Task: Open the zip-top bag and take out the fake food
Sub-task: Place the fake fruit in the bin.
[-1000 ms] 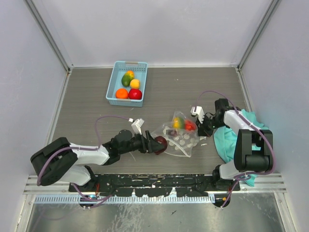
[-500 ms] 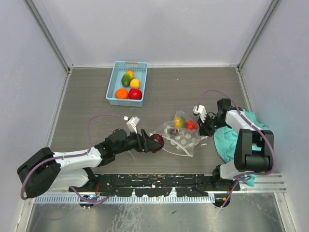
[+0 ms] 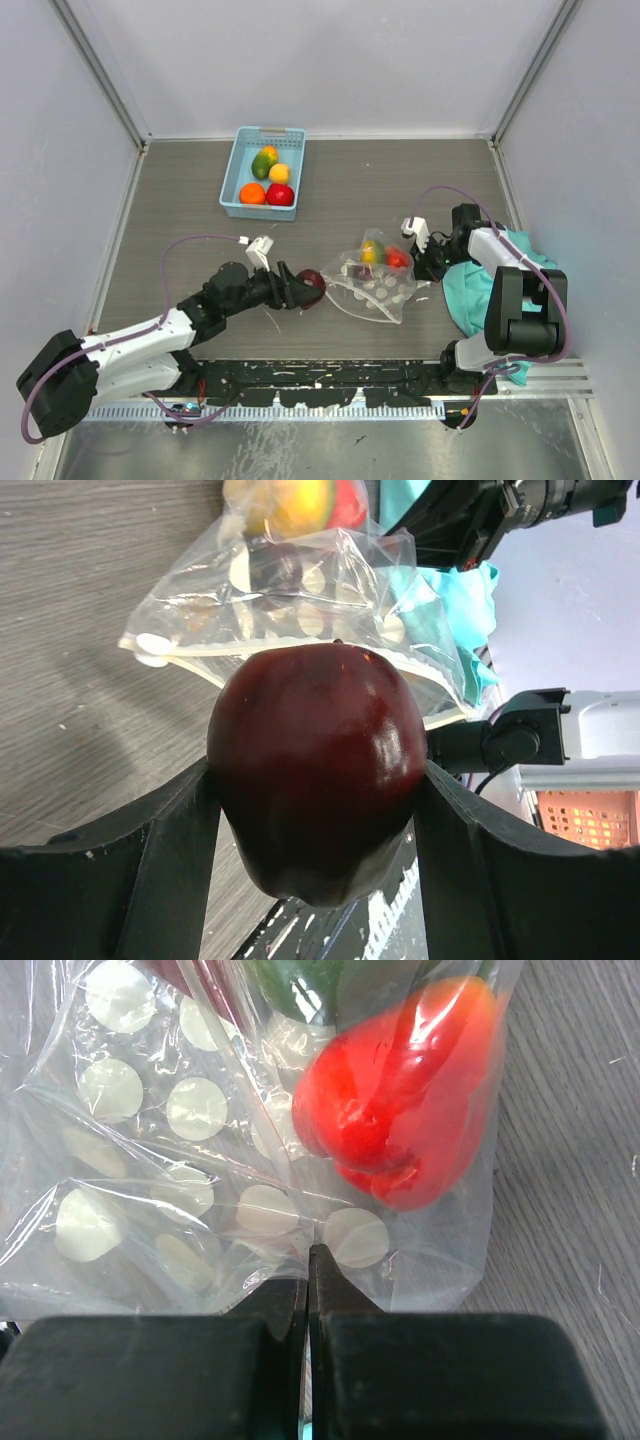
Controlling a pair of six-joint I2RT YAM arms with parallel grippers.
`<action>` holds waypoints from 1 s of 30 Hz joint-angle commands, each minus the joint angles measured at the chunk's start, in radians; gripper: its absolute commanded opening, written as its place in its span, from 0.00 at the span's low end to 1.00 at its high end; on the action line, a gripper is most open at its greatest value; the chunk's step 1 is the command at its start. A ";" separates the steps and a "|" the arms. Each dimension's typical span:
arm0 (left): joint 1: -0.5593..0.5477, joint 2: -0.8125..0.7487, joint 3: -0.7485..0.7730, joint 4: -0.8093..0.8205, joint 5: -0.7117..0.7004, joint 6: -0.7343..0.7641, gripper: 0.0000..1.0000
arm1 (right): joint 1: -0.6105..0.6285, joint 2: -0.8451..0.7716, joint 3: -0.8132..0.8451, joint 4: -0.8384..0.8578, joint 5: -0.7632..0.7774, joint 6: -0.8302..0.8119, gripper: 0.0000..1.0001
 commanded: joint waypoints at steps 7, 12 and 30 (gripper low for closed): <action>0.125 -0.042 0.114 -0.098 0.041 0.073 0.31 | -0.010 -0.030 0.017 0.012 -0.029 0.013 0.02; 0.256 -0.009 0.161 -0.105 0.100 0.092 0.31 | -0.012 -0.030 0.016 0.012 -0.031 0.014 0.03; 0.472 0.280 0.554 -0.307 -0.244 0.337 0.26 | -0.012 -0.022 0.020 0.017 -0.039 0.019 0.04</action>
